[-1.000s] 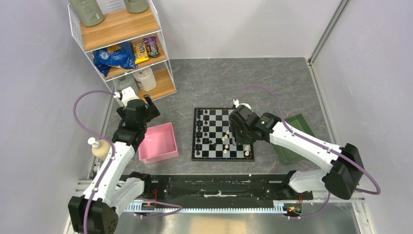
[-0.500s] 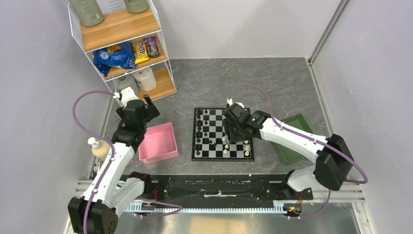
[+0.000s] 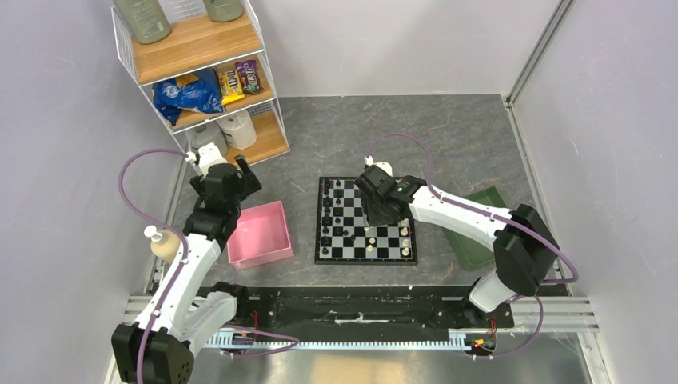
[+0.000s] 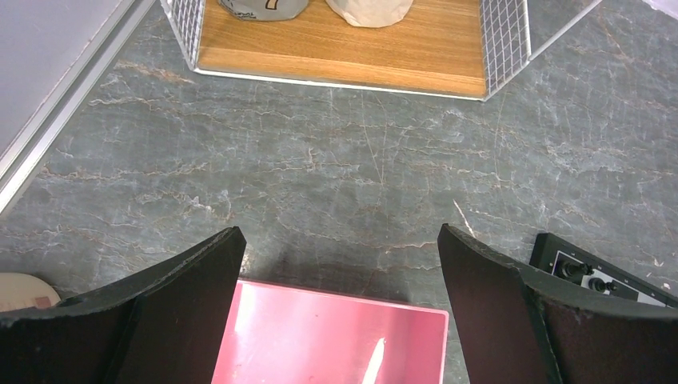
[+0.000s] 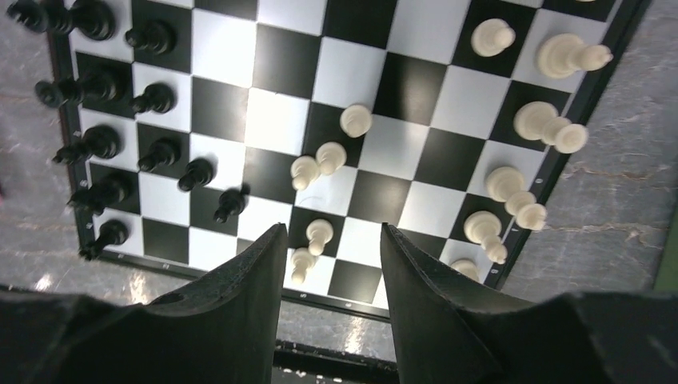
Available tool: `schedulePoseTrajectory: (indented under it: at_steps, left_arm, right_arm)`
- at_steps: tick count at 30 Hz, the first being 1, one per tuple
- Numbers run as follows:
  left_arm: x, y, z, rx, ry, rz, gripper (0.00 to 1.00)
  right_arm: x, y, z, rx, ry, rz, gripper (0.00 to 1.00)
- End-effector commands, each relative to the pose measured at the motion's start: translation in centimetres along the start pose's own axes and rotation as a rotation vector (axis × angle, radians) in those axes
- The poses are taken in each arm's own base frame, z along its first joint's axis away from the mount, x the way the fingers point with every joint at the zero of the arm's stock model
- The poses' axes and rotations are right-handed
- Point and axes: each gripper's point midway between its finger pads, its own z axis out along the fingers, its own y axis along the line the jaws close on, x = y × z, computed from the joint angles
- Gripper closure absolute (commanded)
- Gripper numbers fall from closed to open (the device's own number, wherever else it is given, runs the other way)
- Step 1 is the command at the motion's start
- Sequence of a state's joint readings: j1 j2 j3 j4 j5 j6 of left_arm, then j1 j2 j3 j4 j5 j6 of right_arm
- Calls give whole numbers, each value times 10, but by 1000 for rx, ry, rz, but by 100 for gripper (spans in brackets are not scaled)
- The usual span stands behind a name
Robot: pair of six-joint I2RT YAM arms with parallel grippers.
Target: Set up the chess pieces on the board
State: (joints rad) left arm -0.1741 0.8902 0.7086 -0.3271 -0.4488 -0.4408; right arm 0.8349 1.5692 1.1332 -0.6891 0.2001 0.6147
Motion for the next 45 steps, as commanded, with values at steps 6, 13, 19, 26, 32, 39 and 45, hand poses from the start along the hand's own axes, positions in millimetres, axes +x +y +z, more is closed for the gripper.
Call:
schedulePoseTrajectory:
  at_steps: [6, 13, 19, 26, 32, 39, 45]
  left_arm:
    - [-13, 6, -1, -31, -45, 24, 0]
    - [-14, 9, -3, -41, -49, 30, 0]
    - [-13, 10, -3, -41, -50, 30, 0]
    - [-13, 10, -3, -41, -48, 32, 0]
    - [-13, 10, -3, -42, -49, 32, 0]
    - [-13, 10, -3, -42, -48, 31, 0]
    - [-15, 9, -3, -42, -52, 28, 0]
  right_arm:
    - [-38, -6, 2, 96, -142, 84, 48]
    - [-38, 2, 21, 94, -99, 84, 55]
    - [-38, 0, 29, 103, -90, 93, 63]
    - [-35, -3, 35, 102, -67, 100, 67]
    - [-35, -1, 37, 88, -54, 95, 68]
    - [-39, -3, 34, 90, -68, 77, 66]
    - [-49, 15, 7, 18, -115, -15, 62]
